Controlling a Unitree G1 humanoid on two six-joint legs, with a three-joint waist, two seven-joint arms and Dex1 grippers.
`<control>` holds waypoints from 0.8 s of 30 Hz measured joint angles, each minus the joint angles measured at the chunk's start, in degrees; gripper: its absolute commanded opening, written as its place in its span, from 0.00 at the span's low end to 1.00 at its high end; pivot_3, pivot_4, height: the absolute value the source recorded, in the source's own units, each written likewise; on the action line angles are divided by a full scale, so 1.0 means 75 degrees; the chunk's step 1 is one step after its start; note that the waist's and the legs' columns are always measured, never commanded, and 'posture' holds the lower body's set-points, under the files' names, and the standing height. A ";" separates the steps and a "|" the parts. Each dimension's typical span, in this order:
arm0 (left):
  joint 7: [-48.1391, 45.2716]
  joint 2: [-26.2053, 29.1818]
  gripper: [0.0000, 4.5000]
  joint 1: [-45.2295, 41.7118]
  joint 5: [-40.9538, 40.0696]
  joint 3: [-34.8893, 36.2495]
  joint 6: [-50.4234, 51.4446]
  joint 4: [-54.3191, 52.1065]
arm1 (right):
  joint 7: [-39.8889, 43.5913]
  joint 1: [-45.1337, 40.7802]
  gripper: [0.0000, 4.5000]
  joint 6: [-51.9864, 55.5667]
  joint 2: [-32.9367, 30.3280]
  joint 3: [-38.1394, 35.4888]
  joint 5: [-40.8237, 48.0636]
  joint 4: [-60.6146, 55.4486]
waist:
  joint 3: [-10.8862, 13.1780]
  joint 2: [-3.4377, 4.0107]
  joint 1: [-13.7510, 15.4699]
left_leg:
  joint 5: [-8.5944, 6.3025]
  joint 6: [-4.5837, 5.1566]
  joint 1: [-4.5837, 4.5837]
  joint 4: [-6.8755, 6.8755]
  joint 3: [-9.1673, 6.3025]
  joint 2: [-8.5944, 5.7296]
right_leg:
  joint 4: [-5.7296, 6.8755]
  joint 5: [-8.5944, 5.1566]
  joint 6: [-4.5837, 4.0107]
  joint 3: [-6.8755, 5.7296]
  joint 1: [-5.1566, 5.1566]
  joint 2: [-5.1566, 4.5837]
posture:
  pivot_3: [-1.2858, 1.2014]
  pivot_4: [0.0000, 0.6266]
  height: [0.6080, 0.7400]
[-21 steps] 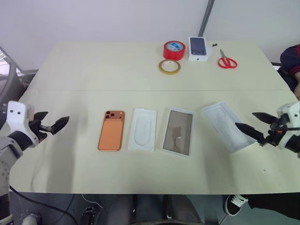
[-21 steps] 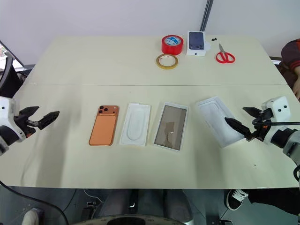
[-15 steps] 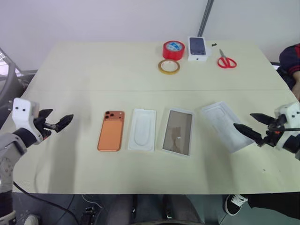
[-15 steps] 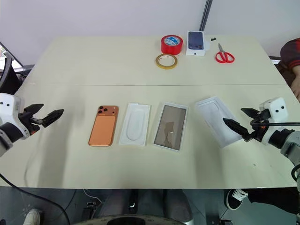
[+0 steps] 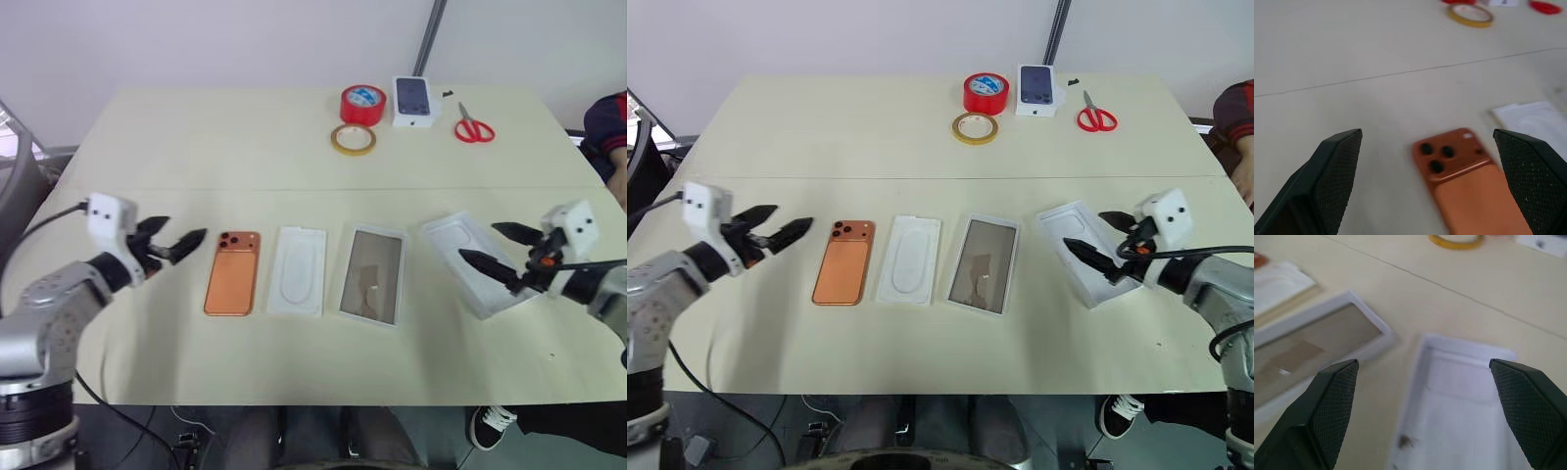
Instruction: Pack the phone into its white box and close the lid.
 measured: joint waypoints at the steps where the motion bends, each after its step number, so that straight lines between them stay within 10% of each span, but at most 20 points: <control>1: 0.0008 -0.0079 1.00 -0.0029 -0.0222 -0.0124 0.0278 -0.0126 | -0.0052 -0.0077 0.99 0.0114 0.0002 0.0183 0.0048 -0.0284 | 0.0000 0.0000 -0.0012 | 0.0000 0.0000 0.0000 0.0000 0.0000 0.0001 | 0.0000 0.0000 0.0000 0.0001 0.0000 0.0001 | 0.52 0.24 1.00; 11: 0.0813 -0.0555 1.00 -0.0574 -0.1153 -0.1165 0.2282 -0.0713 | -0.0592 -0.0426 0.99 0.0643 0.0318 0.1974 0.0080 -0.2013 | 0.0001 -0.0002 0.0035 | 0.0000 0.0000 -0.0006 0.0013 -0.0010 -0.0005 | 0.0001 0.0000 0.0000 -0.0002 0.0002 0.0001 | 0.52 0.24 1.00; 24: 0.1531 -0.0988 1.00 -0.0978 -0.1292 -0.1841 0.3510 -0.0570 | -0.0764 -0.0126 0.99 0.0656 0.0291 0.2029 -0.0127 -0.2164 | 0.0001 -0.0005 0.0005 | 0.0000 -0.0001 -0.0003 0.0014 -0.0014 -0.0003 | 0.0003 0.0000 0.0000 -0.0001 0.0002 0.0007 | 0.52 0.24 1.00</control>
